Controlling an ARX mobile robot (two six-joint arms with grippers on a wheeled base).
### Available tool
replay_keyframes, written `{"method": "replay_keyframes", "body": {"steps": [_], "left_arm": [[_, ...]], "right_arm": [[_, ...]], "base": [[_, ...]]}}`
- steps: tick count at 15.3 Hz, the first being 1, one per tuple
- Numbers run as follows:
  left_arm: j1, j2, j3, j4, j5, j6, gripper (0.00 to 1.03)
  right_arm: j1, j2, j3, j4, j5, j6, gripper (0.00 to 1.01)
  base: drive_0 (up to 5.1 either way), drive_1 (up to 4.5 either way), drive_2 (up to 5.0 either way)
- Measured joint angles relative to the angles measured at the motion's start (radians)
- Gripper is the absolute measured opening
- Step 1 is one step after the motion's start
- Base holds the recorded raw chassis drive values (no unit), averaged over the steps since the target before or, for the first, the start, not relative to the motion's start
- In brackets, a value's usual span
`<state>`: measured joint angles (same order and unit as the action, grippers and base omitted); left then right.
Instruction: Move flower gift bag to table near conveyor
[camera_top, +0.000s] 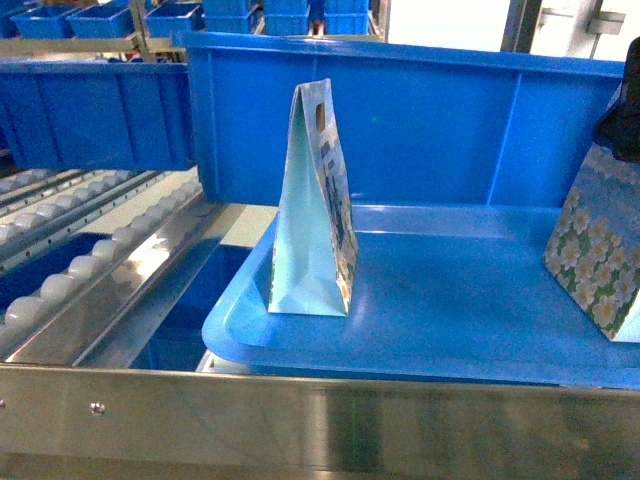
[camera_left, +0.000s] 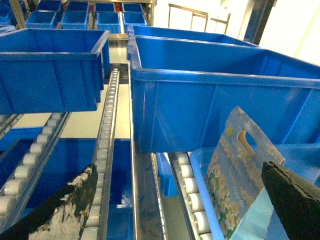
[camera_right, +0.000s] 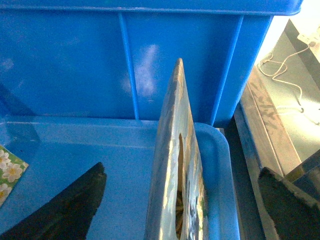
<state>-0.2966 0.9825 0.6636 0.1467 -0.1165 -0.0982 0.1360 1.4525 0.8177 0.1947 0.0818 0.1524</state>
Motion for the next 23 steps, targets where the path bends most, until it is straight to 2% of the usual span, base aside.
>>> {"method": "replay_keyframes", "body": {"steps": [8,10,13,16,18,20,23], "left_arm": [[0.000,0.000,0.000,0.000,0.000,0.000,0.98],[0.000,0.000,0.000,0.000,0.000,0.000,0.98],[0.000,0.000,0.000,0.000,0.000,0.000,0.98],[0.000,0.000,0.000,0.000,0.000,0.000,0.98],[0.000,0.000,0.000,0.000,0.000,0.000,0.98],[0.000,0.000,0.000,0.000,0.000,0.000,0.98],[0.000,0.000,0.000,0.000,0.000,0.000,0.98]], "right_arm": [[0.009,-0.029,-0.061,0.058,0.003,-0.004,0.02],[0.016,-0.048,-0.082,0.079,0.003,-0.013,0.02],[0.029,-0.135,-0.130,0.106,0.026,-0.048,0.02],[0.019,-0.335,-0.188,0.085,0.023,-0.061,0.02],[0.019,-0.508,-0.245,0.021,0.010,-0.064,0.02],[-0.011,-0.698,-0.270,-0.060,-0.028,-0.067,0.02],[-0.106,-0.953,-0.321,-0.181,-0.115,-0.078,0.02]], "base": [[0.0,0.00,0.0],[0.0,0.00,0.0],[0.0,0.00,0.0],[0.0,0.00,0.0],[0.0,0.00,0.0],[0.0,0.00,0.0],[0.0,0.00,0.0]]}}
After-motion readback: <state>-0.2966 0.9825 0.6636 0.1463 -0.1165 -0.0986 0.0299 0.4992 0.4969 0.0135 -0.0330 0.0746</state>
